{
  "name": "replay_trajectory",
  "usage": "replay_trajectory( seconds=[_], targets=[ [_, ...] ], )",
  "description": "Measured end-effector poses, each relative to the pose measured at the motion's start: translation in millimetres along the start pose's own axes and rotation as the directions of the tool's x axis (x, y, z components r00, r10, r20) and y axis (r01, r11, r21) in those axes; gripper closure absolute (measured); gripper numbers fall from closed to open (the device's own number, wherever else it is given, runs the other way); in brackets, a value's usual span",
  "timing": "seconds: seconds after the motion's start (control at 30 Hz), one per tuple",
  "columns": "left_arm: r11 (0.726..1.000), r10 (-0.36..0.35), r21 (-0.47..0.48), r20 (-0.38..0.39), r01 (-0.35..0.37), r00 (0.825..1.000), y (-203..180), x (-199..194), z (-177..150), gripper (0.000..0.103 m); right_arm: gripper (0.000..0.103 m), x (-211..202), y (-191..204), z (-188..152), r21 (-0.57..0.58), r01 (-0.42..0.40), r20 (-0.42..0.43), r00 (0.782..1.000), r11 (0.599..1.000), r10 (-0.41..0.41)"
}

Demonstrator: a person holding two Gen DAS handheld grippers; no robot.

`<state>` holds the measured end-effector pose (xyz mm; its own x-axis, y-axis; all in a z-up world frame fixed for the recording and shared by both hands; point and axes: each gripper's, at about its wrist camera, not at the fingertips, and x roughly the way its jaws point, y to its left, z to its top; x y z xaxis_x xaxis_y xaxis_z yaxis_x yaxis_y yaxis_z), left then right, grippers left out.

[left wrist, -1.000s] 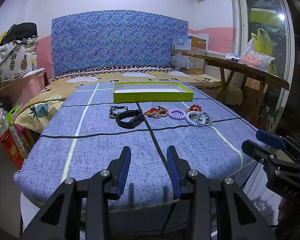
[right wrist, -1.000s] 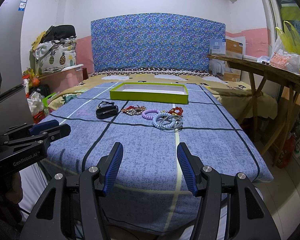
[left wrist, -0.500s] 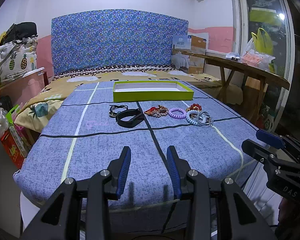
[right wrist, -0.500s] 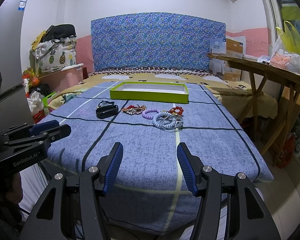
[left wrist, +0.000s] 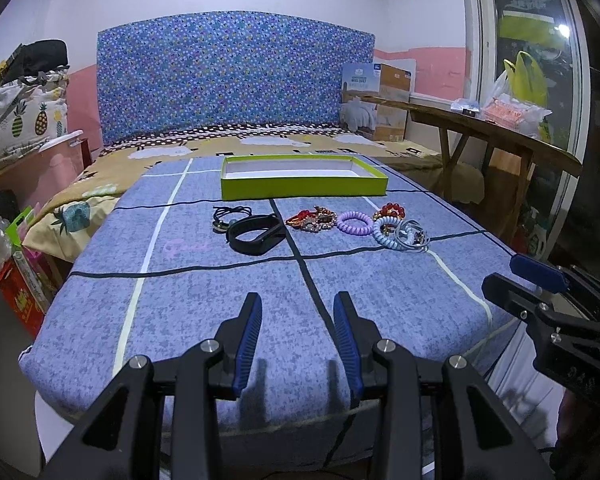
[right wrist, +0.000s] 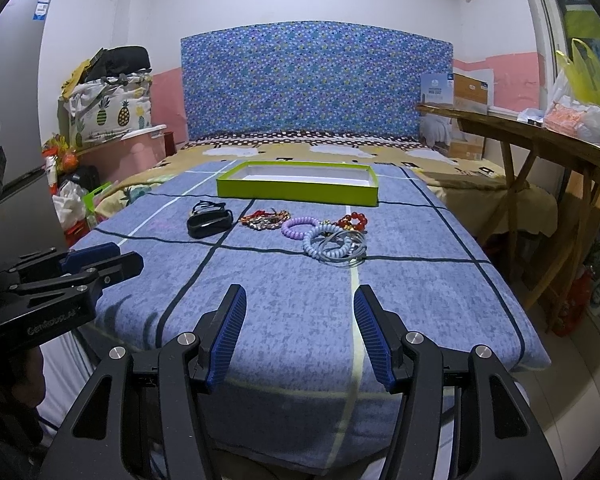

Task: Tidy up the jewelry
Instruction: 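Grasp the black watch band with the left gripper while the right gripper grasps the grey wire bracelet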

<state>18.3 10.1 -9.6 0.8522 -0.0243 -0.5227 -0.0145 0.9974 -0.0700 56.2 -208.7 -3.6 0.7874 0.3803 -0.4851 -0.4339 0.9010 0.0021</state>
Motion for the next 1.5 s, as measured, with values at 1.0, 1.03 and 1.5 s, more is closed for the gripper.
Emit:
replay_trajectory(
  seconds=[1.0, 1.03, 1.5],
  targets=[
    [0.998, 0.024, 0.058, -0.194, -0.013, 0.981, 24.1, 109.0, 66.3, 0.064, 0.057, 118.7, -67.2, 47.6, 0.178, -0.009, -0.247, 0.968, 0.984, 0.053],
    [0.998, 0.02, 0.064, -0.202, -0.007, 0.979, 23.9, 112.6, 66.6, 0.064, 0.062, 121.0, -68.4, 48.0, 0.181, -0.009, -0.253, 0.966, 0.983, 0.056],
    [0.985, 0.05, 0.17, -0.273, -0.003, 0.961, 13.1, 134.4, 66.2, 0.089, 0.098, 136.5, -76.8, 45.6, 0.205, -0.002, -0.313, 0.947, 0.979, 0.067]
  ],
)
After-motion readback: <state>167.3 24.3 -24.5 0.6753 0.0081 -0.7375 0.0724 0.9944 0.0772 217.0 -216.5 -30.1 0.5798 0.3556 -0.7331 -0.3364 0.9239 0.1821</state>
